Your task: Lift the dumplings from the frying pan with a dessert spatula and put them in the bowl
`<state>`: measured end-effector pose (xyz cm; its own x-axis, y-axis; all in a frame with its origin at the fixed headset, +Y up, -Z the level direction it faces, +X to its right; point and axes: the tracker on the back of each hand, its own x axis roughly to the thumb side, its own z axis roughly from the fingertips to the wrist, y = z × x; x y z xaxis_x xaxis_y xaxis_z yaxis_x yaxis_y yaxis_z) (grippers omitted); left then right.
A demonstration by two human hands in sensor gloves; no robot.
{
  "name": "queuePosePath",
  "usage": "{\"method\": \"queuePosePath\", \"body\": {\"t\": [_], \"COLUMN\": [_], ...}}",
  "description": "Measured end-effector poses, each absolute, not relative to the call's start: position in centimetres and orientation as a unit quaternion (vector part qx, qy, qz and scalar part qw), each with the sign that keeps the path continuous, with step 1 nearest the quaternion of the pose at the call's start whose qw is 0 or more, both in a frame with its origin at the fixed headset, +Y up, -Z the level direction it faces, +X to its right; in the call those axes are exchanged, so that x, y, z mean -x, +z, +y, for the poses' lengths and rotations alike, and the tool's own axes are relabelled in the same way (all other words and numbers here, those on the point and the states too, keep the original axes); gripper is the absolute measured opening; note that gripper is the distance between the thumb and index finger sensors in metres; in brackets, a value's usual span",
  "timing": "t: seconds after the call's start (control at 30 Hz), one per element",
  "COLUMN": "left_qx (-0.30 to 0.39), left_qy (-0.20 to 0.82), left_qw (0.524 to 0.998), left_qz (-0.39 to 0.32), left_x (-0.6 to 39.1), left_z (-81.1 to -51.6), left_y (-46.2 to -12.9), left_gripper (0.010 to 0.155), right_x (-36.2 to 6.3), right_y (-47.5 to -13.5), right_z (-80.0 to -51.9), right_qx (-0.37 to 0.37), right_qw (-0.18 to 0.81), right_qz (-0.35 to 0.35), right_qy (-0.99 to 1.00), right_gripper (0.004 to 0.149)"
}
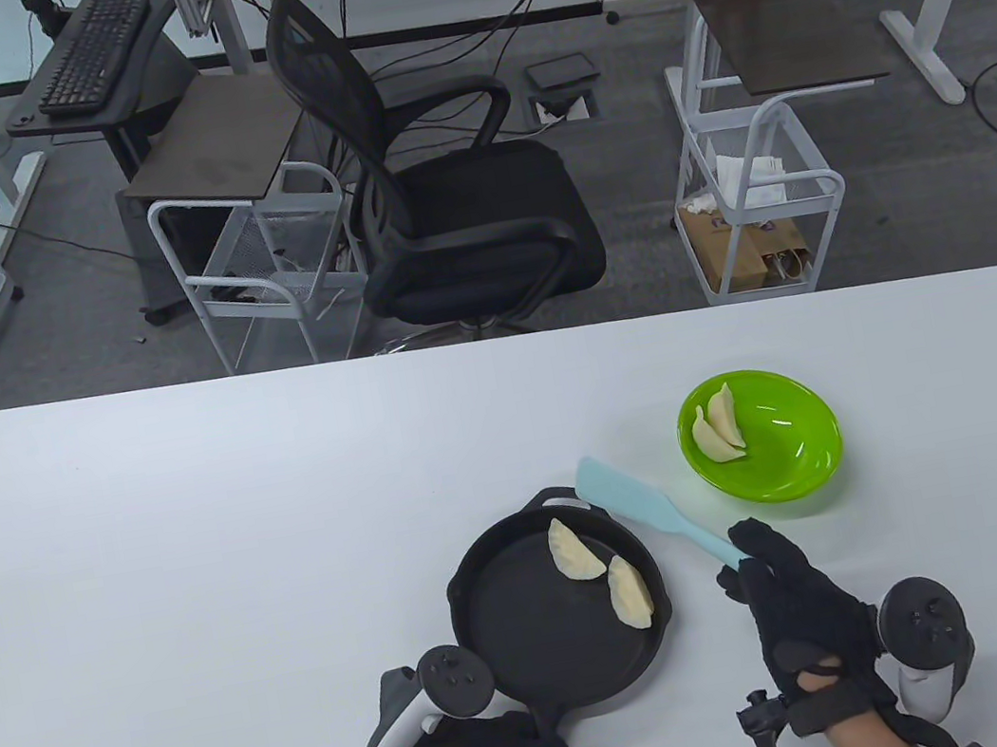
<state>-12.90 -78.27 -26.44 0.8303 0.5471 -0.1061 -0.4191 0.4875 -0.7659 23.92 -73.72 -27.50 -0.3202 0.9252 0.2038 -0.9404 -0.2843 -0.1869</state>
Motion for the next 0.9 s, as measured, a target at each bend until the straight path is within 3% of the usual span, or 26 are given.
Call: {"method": "queuePosePath", "body": {"t": [0.7,0.9], "left_qx": [0.421,0.421], "left_qy": [0.281,0.28], "left_qw": [0.859,0.859], "left_qz": [-0.076,-0.075], "left_x": [12.9,12.9], "left_z": [-78.3,-78.3], "left_y": [-26.4,-26.4], "left_gripper": [0.065,0.065], "right_x": [-22.6,-22.3], "right_y": [-27.1,-27.3], "right_z": [-72.1,-72.4], "right_qx": [-0.092,-0.104], "right_qw": [0.436,0.446], "right_qz": [-0.157,-0.142], "right_qy": [0.881,0.878], "right_gripper": [0.049,0.049]}}
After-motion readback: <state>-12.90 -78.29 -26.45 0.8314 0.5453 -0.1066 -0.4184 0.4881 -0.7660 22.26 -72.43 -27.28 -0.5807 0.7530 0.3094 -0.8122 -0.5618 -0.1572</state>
